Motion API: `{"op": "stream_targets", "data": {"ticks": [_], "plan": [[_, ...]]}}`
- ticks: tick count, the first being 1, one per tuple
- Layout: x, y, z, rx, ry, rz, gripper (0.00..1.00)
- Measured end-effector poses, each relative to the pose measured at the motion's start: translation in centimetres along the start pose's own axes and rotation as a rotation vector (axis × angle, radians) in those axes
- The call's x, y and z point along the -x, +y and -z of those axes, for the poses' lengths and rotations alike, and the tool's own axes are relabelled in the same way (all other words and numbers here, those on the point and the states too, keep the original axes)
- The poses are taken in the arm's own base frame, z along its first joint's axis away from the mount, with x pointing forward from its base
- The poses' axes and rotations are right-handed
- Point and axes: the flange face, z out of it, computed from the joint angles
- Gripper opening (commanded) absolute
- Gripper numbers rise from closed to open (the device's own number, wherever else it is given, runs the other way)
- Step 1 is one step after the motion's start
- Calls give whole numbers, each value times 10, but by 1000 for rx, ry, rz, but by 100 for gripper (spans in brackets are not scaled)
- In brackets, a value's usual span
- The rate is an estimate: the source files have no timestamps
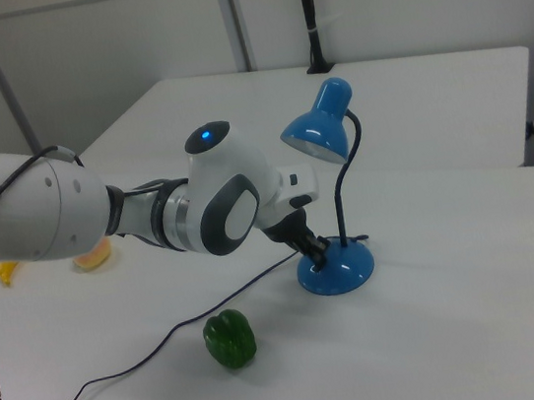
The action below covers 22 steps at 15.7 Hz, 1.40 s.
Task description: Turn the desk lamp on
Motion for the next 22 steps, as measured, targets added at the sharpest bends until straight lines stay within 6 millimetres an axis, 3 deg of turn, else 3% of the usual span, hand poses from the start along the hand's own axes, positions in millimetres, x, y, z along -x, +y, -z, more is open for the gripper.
{"op": "stream_targets", "data": {"ticks": [15, 18, 22], "plan": [[1, -1, -1, 1, -5, 4, 0], [9, -3, 9, 28, -120, 11, 0], [18, -20, 42, 53, -240, 47, 0]]}}
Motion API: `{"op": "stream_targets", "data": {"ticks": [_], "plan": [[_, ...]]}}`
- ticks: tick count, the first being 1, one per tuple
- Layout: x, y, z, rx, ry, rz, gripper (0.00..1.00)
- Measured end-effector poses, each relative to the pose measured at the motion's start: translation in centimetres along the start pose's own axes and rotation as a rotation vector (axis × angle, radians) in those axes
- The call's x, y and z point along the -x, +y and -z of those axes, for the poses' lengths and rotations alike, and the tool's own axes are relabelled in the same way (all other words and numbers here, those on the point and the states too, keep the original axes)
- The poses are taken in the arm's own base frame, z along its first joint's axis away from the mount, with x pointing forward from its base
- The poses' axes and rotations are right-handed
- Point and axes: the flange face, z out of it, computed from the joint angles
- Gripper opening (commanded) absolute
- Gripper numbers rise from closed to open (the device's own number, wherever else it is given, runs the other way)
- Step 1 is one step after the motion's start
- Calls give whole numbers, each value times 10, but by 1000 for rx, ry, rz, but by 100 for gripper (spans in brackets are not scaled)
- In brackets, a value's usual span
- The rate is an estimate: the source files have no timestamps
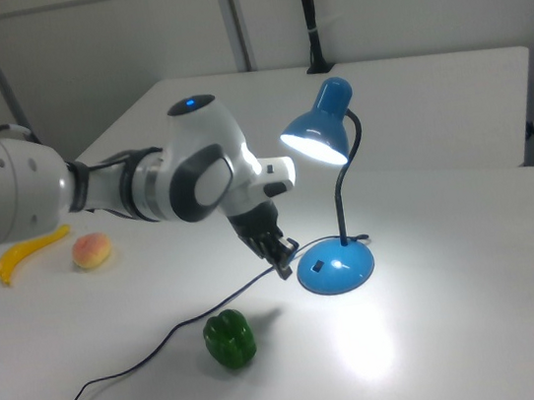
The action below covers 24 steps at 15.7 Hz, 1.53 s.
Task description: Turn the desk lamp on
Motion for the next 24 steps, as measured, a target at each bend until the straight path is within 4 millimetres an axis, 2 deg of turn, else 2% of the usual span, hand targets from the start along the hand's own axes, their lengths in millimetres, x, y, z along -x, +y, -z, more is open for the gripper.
{"op": "stream_targets", "data": {"ticks": [4, 7, 9, 12, 14, 15, 16, 17, 19, 20, 24], "plan": [[23, -41, 54, 16, -75, 145, 0], [49, -83, 109, 19, -94, 278, 0], [66, -101, 143, 20, -93, 331, 0], [92, -111, 192, 22, -119, 387, 0], [107, -111, 222, -14, -167, 436, 0], [111, -106, 243, -59, -172, 447, 3], [112, -102, 254, -82, -165, 446, 9], [112, -99, 262, -97, -156, 444, 19], [112, -95, 266, -105, -150, 439, 66], [112, -94, 266, -105, -151, 438, 100], [109, -88, 263, -92, -152, 431, 100]]}}
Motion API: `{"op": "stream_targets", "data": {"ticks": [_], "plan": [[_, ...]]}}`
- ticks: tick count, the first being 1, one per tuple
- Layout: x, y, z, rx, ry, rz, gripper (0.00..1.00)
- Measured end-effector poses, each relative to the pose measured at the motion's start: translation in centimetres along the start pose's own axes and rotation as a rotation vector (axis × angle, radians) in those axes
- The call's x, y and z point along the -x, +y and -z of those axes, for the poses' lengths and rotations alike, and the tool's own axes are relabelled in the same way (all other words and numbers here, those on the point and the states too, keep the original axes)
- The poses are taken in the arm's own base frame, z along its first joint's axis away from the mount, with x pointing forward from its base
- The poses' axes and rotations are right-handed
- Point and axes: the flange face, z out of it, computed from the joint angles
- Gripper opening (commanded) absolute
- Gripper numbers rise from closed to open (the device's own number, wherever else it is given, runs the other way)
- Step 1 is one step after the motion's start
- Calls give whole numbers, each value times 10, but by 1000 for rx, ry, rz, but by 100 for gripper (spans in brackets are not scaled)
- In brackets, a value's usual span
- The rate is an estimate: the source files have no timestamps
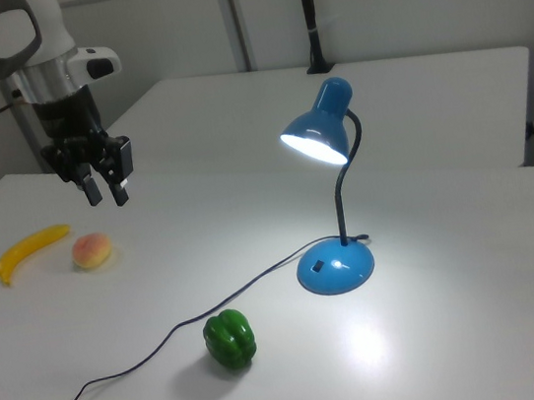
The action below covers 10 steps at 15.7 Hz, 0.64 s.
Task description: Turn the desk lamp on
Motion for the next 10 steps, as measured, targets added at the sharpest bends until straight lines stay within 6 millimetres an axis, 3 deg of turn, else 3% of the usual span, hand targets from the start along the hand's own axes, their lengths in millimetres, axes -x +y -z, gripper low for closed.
{"op": "stream_targets", "data": {"ticks": [4, 7, 10], "plan": [[0, 2, 3, 23, 4, 2, 100], [-1, 3, 20, 26, 39, 0, 100], [1, 4, 23, 25, 28, -2, 100]]}}
